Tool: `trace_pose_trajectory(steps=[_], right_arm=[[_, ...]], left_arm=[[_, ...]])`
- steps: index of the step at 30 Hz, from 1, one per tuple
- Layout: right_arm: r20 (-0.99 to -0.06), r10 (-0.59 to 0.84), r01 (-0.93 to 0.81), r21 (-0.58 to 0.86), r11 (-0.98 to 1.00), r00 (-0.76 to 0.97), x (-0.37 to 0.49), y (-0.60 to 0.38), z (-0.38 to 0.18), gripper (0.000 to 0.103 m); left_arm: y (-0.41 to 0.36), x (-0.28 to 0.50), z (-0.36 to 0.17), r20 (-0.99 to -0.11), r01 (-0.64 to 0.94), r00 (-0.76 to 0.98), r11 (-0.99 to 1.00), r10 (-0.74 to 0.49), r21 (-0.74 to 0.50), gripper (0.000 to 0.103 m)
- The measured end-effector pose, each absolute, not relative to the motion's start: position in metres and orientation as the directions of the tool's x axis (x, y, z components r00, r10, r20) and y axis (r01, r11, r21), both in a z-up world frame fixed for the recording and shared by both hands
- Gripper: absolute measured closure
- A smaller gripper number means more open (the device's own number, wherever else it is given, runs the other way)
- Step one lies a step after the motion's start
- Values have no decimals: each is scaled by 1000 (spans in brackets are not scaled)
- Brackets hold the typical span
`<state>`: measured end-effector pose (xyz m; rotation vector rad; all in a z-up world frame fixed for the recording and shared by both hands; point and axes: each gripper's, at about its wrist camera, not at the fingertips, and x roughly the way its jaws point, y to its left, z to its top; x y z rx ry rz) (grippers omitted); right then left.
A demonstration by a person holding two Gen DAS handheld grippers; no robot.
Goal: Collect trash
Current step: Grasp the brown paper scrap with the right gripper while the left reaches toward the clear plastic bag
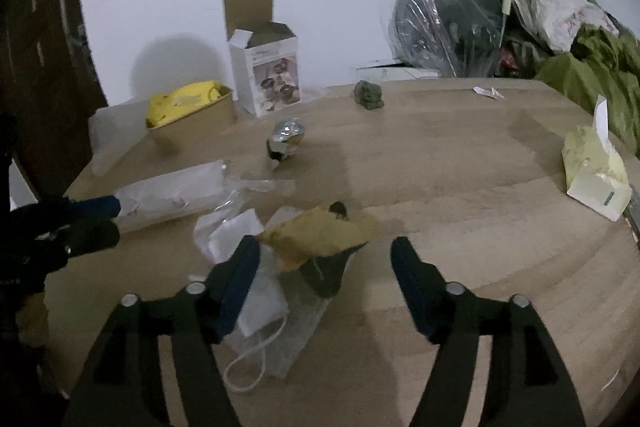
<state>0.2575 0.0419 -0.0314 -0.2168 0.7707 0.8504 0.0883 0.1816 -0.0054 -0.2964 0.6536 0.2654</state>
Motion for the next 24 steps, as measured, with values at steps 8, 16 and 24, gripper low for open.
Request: trace_pose_trajectory(steps=[8,16,24], right_arm=[[-699,618,-726,205,656,360,279,56,-40,30],[-713,618,-710,242,662,333,290,64,-51,30],[-716,635,-721,274,636,288,295,64,-58,60]], left_arm=[[195,106,-6,-649,-353,742,920,166,-169,56],[201,136,-7,-672,-336,724,930,155,-147,56],[208,177,-23,-703,-321,696,939,145,-124,56]])
